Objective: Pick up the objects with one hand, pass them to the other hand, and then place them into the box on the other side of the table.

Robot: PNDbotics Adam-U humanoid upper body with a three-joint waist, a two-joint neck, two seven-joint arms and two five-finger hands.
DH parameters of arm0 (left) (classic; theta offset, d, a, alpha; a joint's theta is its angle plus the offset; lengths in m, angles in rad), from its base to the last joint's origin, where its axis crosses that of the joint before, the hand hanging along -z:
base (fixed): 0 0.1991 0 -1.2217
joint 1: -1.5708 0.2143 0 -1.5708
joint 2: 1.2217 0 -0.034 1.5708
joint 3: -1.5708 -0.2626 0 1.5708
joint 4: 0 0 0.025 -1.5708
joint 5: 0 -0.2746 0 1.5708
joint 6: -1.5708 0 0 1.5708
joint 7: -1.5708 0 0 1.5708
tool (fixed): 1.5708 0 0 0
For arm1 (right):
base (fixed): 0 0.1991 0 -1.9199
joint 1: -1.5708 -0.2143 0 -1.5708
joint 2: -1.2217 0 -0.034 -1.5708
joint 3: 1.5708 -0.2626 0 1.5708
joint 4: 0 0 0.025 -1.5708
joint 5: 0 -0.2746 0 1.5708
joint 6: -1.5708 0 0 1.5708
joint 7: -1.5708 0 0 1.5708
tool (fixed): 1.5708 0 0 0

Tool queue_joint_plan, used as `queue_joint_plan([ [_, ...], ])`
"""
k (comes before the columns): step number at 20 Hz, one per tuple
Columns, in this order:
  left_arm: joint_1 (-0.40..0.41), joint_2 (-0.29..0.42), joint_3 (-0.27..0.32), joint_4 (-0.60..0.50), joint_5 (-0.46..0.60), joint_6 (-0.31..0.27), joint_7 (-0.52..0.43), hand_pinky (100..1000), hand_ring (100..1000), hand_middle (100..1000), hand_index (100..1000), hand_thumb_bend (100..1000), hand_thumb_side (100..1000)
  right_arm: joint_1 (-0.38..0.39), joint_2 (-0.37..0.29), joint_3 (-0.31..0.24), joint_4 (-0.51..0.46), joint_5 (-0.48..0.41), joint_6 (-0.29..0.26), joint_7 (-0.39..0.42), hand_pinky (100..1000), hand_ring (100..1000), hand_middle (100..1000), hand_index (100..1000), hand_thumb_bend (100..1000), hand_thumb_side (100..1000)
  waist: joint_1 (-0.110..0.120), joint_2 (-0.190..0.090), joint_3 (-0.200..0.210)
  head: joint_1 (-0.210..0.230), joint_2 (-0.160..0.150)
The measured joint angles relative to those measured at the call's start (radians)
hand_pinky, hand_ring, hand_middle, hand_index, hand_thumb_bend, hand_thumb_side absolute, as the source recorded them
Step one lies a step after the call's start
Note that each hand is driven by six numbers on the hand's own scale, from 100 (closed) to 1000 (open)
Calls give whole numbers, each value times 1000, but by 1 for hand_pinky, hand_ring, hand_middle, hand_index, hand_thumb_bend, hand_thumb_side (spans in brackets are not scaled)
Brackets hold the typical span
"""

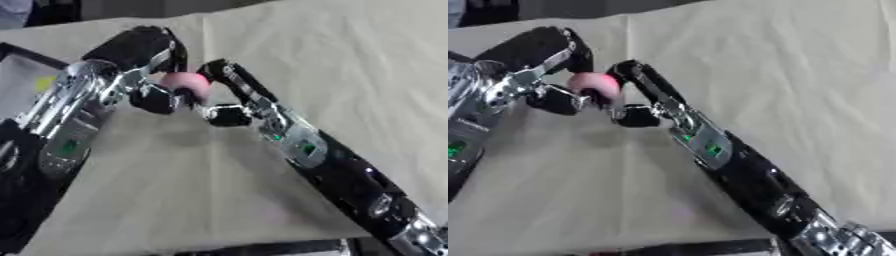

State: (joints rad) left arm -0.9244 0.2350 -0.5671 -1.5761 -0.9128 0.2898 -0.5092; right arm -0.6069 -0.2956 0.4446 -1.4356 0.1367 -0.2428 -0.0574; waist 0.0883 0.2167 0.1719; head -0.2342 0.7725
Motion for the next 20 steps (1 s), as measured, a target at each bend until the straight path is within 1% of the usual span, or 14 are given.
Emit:
queue_joint_plan([
  [1,0,0,-1,0,-2,-1,-1,638,528,396,390,233,100,0,0,0,0,4,0,0,738,526,548,680,402,100,0,0,0,0,0],
  [5,0,0,-3,-7,-13,-15,-16,632,523,390,383,265,100,0,0,0,7,38,3,-3,772,602,656,777,545,100,0,0,0,3,0],
  [8,0,0,-3,-13,-32,-28,-35,627,521,386,378,286,100,0,0,0,13,71,11,-9,796,650,726,822,616,100,0,0,0,5,0],
  [10,0,0,-3,-19,-49,-37,-49,626,519,385,376,289,100,0,0,0,13,92,17,-12,806,672,755,842,655,100,0,0,1,8,0],
  [14,0,1,-2,-25,-71,-47,-75,623,515,380,369,295,100,0,0,0,14,127,28,-19,807,676,759,844,659,100,0,0,1,12,0],
  [20,2,2,7,-33,-92,-49,-89,620,515,381,369,297,100,0,0,0,14,152,38,-26,811,687,774,850,661,100,0,0,4,17,0],
])
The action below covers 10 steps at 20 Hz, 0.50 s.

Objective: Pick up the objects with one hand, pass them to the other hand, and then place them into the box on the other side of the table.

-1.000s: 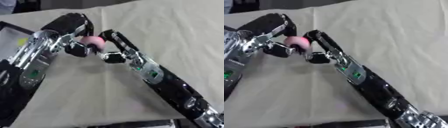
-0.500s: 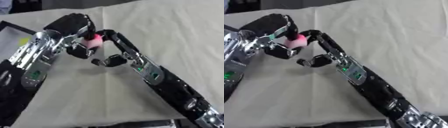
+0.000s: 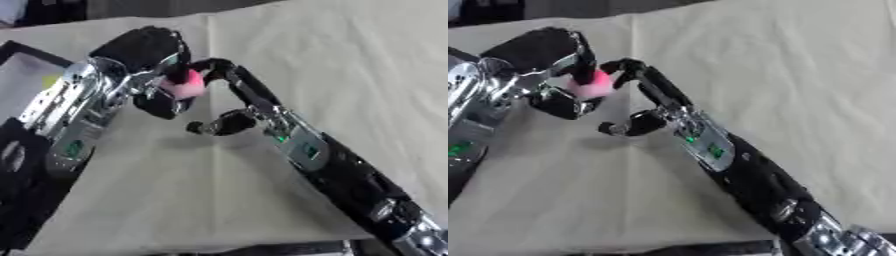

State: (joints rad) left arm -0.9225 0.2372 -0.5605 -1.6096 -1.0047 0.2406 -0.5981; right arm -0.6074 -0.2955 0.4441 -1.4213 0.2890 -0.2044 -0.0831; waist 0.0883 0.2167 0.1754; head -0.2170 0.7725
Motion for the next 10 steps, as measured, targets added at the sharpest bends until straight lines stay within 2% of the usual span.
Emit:
queue_joint_plan([
  [6,19,26,21,-28,-15,7,-18,619,516,382,370,302,100,0,-1,-1,-1,27,39,3,812,695,782,853,662,100,0,0,3,4,0],
  [7,19,28,23,-32,-16,9,-20,618,516,381,371,288,100,0,-1,-1,-2,29,43,4,823,727,817,867,674,100,0,-1,3,4,0],
  [10,34,42,37,-48,-16,17,-20,617,516,380,372,282,100,2,-3,-6,-1,38,62,9,828,741,836,873,689,100,0,-1,3,5,0],
])
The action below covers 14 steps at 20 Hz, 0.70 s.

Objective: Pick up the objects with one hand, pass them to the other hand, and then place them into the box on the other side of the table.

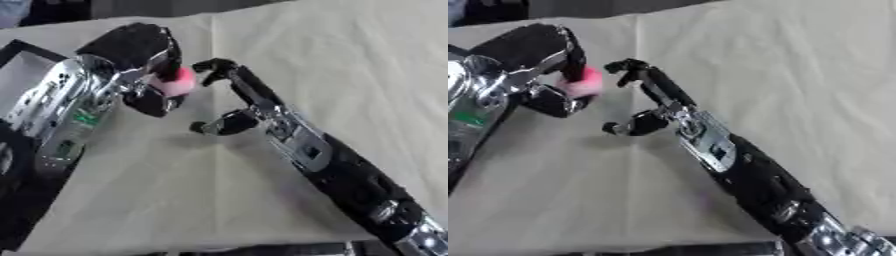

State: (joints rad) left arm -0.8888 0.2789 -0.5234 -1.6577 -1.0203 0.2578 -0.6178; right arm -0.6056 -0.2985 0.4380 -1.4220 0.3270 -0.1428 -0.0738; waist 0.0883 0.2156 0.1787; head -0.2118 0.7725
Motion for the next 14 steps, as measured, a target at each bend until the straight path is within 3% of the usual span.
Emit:
queue_joint_plan([
  [6,30,54,47,-70,40,38,5,623,516,378,374,253,100,6,-10,-4,-2,22,45,12,828,742,838,870,686,100,0,-4,-1,8,0],
  [14,64,128,134,-103,81,124,58,630,512,370,374,191,100,8,-23,-6,-15,28,62,26,827,739,835,866,684,100,0,-4,-5,33,0],
])
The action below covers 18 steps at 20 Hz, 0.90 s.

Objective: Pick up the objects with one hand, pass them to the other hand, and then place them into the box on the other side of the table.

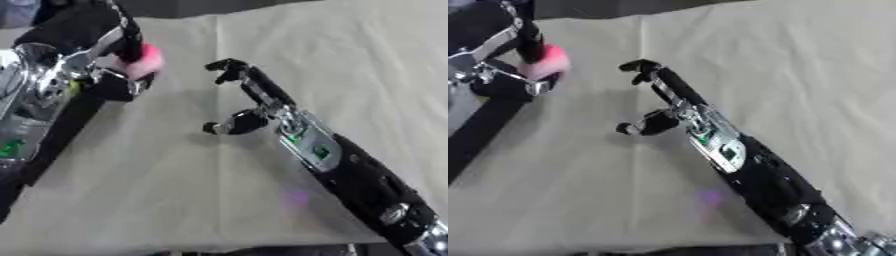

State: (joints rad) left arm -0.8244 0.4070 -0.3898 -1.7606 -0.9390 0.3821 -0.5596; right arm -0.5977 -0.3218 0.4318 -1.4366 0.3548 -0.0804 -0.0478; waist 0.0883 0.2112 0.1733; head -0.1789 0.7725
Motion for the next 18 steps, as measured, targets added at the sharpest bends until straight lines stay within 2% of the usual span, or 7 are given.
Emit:
queue_joint_plan([
  [8,26,54,73,24,88,91,61,628,512,370,377,172,100,0,-2,0,-16,0,7,5,826,736,834,861,684,100,0,0,-8,37,0],
  [14,54,106,111,56,111,125,90,629,516,376,383,179,100,-1,-2,0,-32,-4,11,3,825,738,836,860,682,100,-1,0,-19,65,0],
  [15,59,116,116,62,112,130,95,629,517,377,383,179,100,-2,-2,0,-36,-6,12,2,825,738,836,860,660,121,-1,0,-23,72,0],
  [18,76,140,135,83,118,144,108,629,517,376,383,172,100,-9,-3,0,-48,-13,15,-1,824,737,835,858,681,100,-3,0,-32,97,0],
])
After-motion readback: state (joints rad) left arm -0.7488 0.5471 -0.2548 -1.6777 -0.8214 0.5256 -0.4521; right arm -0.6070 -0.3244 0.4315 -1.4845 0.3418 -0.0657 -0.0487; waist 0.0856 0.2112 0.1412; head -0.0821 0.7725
